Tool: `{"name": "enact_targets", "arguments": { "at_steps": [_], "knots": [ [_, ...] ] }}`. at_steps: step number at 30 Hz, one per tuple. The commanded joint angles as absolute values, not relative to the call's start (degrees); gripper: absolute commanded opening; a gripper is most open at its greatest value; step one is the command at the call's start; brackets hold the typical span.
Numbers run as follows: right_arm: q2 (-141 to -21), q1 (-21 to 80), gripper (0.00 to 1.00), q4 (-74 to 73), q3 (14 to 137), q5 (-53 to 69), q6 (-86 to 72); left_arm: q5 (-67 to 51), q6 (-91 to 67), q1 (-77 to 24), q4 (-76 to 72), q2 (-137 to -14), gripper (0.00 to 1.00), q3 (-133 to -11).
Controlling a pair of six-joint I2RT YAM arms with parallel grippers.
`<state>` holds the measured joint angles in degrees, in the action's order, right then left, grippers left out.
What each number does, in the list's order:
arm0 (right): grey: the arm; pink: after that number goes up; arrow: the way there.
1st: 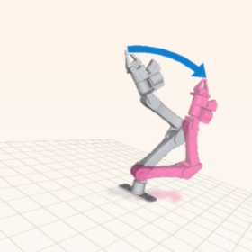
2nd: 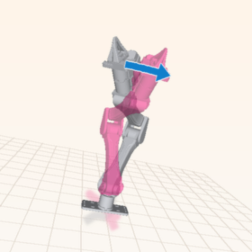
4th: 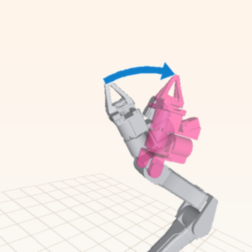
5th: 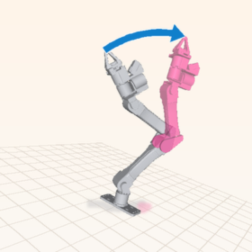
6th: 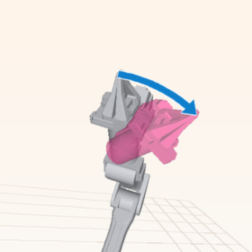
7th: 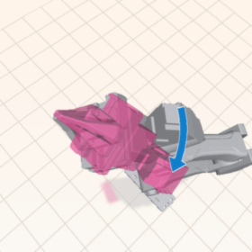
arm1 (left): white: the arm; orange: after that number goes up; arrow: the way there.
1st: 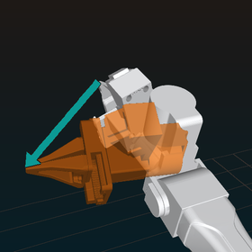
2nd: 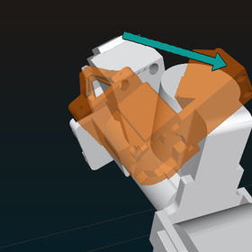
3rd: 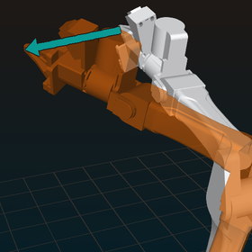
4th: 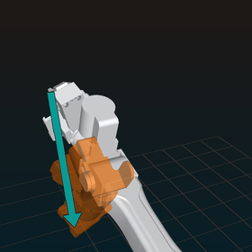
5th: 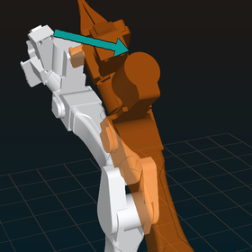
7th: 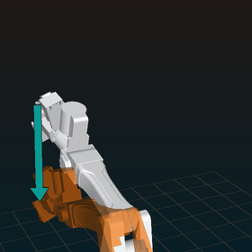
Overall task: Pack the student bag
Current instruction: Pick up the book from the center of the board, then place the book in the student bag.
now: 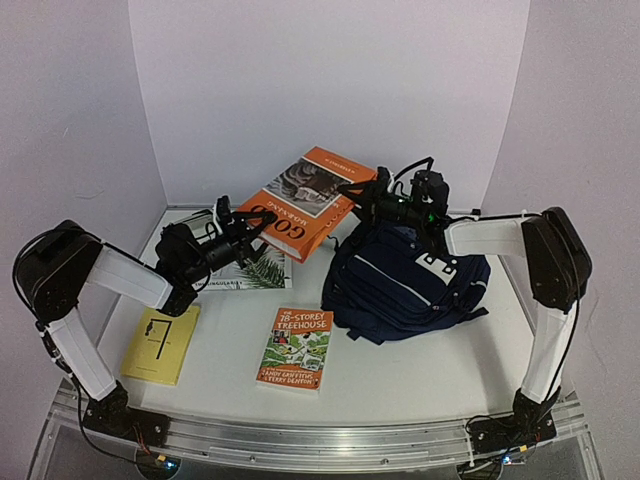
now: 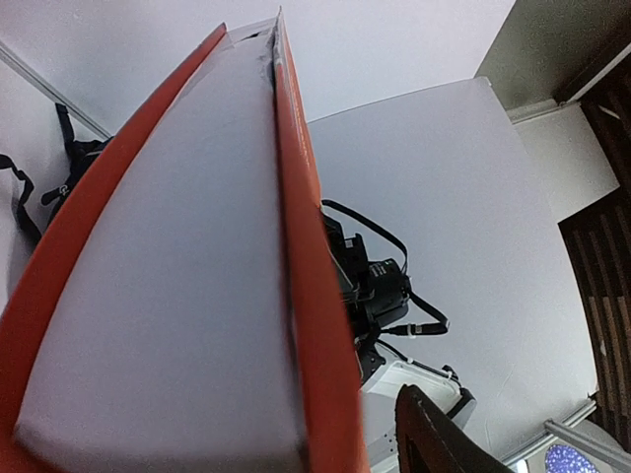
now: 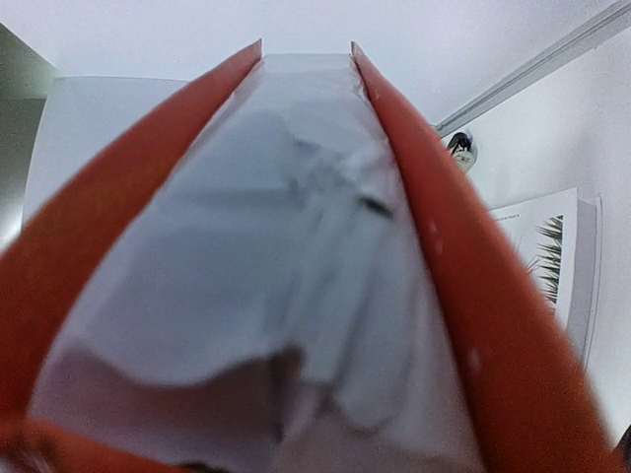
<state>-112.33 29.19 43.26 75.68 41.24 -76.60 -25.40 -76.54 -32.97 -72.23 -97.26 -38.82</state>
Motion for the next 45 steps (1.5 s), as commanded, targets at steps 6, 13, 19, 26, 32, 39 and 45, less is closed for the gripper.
{"name": "enact_targets", "arguments": {
  "at_steps": [6, 13, 19, 26, 32, 39, 45],
  "knots": [
    [-110.0, 31.5, 0.22, 52.0, 73.7, 39.5, -77.4, -20.8, -80.2, -33.9, -82.9, -100.1, 0.46, -40.5],
    [-108.1, 30.4, 0.71, 41.3, 72.7, 40.6, -65.1, -18.5, -79.8, -33.6, -79.5, -97.3, 0.22, -37.0],
    [-102.7, 27.9, 0.78, 11.0, 73.9, 36.9, -34.2, -17.8, -77.2, -31.3, -70.0, -88.2, 0.11, -31.8],
    [-99.5, 29.0, 0.71, -19.5, 79.1, 25.0, -6.6, -14.3, -66.4, -30.0, -43.0, -70.6, 0.07, -31.3],
    [-97.3, 36.8, 0.60, -29.0, 78.0, 16.0, 6.9, -11.4, -62.1, -28.9, -25.5, -60.7, 0.06, -32.6],
    [-98.8, 41.3, 0.56, -32.1, 75.6, 10.0, 10.1, -10.4, -63.1, -28.1, -19.6, -55.3, 0.04, -30.1],
    [-101.3, 41.6, 0.49, -32.2, 75.2, 7.1, 10.7, -9.3, -63.4, -28.0, -18.2, -52.5, 0.04, -28.3]
  ]
}}
